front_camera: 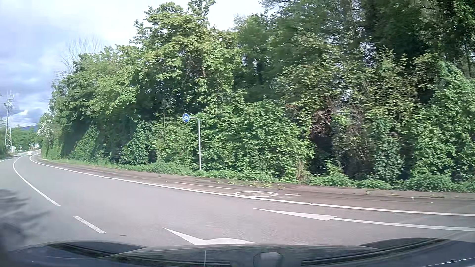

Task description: Follow the waypoints while adhering to traffic rules and regulations

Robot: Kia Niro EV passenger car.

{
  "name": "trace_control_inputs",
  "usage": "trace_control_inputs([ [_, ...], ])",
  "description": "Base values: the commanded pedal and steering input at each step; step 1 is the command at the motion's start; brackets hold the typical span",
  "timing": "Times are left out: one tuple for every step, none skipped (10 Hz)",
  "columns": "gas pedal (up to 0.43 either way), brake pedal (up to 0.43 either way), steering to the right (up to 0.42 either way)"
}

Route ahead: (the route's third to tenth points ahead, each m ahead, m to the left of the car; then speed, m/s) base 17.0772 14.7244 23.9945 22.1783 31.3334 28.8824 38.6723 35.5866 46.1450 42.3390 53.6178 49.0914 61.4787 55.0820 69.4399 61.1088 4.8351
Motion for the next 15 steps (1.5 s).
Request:
trace_control_inputs([
  [0.220, 0.000, -0.405],
  [0.209, 0.000, -0.405],
  [0.209, 0.000, -0.400],
  [0.209, 0.000, -0.390],
  [0.209, 0.000, -0.375],
  [0.209, 0.000, -0.361],
  [0.209, 0.000, -0.348],
  [0.209, 0.000, -0.334],
  [0.209, 0.000, -0.320],
  [0.209, 0.000, -0.297],
  [0.209, 0.000, -0.273],
  [0.209, 0.000, -0.240],
  [0.220, 0.000, -0.220],
  [0.220, 0.000, -0.196],
  [0.220, 0.000, -0.179],
])
